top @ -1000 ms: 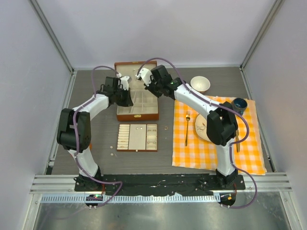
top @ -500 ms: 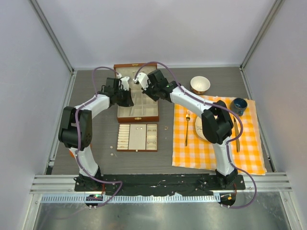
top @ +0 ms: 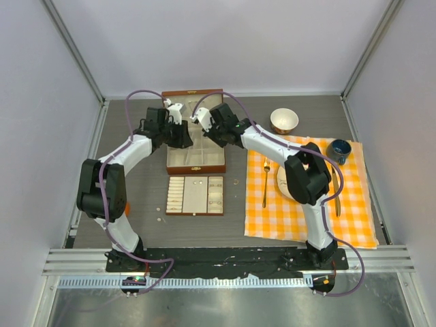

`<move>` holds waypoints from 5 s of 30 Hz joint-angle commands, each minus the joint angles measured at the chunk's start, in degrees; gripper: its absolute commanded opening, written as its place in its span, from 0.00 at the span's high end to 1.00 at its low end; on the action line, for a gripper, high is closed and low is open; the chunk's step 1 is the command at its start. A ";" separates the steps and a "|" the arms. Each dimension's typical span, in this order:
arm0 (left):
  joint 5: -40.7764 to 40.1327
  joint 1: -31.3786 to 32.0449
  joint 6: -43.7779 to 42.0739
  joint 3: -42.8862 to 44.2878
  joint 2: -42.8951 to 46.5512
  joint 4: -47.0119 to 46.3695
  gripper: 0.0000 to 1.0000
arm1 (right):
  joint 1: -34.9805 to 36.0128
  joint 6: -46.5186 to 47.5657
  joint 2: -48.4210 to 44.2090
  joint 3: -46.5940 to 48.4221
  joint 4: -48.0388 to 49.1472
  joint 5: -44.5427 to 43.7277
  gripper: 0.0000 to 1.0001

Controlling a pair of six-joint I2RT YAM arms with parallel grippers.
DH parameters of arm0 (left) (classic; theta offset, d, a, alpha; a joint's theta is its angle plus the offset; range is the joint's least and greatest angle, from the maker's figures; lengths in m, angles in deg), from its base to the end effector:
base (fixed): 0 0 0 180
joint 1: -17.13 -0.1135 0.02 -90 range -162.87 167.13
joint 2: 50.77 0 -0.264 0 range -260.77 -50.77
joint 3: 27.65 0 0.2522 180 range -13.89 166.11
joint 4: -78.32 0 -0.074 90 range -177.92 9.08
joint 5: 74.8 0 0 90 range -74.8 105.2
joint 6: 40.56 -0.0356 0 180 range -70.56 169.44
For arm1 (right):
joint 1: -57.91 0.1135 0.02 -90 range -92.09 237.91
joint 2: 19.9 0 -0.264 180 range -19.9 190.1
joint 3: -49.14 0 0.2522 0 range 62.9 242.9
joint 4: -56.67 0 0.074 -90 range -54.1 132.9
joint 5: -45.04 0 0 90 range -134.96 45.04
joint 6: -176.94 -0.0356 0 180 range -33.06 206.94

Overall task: Organize the mixed jewelry
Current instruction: Place the jewelry in the jewelry box.

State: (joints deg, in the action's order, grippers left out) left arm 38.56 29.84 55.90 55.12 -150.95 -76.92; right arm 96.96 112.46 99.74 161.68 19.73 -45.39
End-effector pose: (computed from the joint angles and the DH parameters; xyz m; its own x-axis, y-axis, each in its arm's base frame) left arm 0.3738 -0.0988 0.2263 -0.7057 0.0533 -0.7065 0.4119 0.8422 -0.3479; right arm 0.3726 0.3019 0.2356 -0.2176 -0.7313 -0.6465 -0.7973 0.5152 -0.3144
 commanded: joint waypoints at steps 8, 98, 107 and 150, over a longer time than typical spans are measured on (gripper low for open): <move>3.89 -0.05 -1.27 4.28 3.24 -0.28 0.56 | 0.07 0.94 -1.07 3.78 2.26 -4.23 0.92; 3.45 -0.14 -36.78 -3.98 -0.19 -27.43 0.49 | -3.27 -7.23 3.94 18.38 -1.34 -9.25 0.74; 3.80 -0.23 -41.61 -4.68 -3.70 -34.64 0.51 | -7.84 -15.14 3.77 19.34 -3.72 -0.46 0.74; -3.84 0.83 -57.17 -2.57 -15.74 -46.51 0.69 | -8.55 -21.21 2.18 17.06 -4.86 9.65 0.74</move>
State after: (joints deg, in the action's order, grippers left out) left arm 35.67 30.52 -0.10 53.05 -165.79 -118.99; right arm 88.28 91.91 107.08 179.01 13.93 -36.71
